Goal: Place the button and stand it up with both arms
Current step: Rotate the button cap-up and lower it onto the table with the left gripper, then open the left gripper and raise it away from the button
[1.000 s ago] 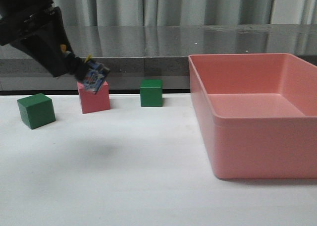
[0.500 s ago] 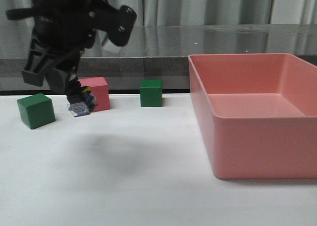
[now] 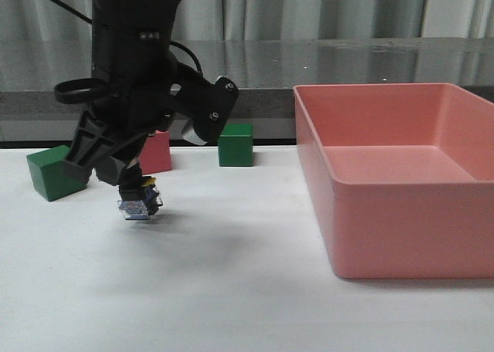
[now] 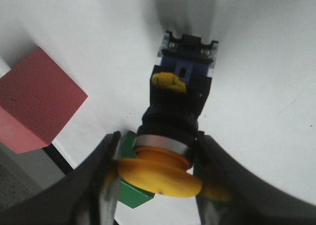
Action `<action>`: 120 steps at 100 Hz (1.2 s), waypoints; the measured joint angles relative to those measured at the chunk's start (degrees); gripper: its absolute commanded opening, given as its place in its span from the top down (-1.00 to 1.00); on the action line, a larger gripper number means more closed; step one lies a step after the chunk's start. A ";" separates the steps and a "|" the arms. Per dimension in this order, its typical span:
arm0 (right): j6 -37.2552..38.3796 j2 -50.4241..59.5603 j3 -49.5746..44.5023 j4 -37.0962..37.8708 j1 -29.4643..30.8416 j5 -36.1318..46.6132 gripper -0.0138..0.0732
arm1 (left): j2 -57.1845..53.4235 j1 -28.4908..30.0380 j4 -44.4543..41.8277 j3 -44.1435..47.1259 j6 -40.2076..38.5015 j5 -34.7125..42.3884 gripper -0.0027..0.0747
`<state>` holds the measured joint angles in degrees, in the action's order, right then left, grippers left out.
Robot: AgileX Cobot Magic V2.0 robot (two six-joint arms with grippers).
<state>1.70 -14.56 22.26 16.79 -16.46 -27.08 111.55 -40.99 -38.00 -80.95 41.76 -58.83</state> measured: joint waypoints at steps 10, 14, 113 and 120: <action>0.00 0.00 0.00 0.00 0.00 0.00 0.82 | 0.00 0.00 2.17 -0.10 0.00 0.00 0.77; 0.00 0.00 0.00 0.00 0.00 0.00 0.82 | 0.00 0.00 3.21 -0.10 0.00 0.11 0.65; 0.00 0.00 0.00 0.00 0.00 0.00 0.82 | -5.51 6.80 2.03 -0.10 -8.55 -9.58 0.04; 0.00 0.00 0.00 0.00 0.00 0.00 0.82 | -7.62 9.57 2.43 -0.10 -12.20 -9.82 0.40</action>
<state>1.70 -14.56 22.26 16.79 -16.46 -27.08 103.92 -31.41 -35.57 -81.04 29.56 -68.65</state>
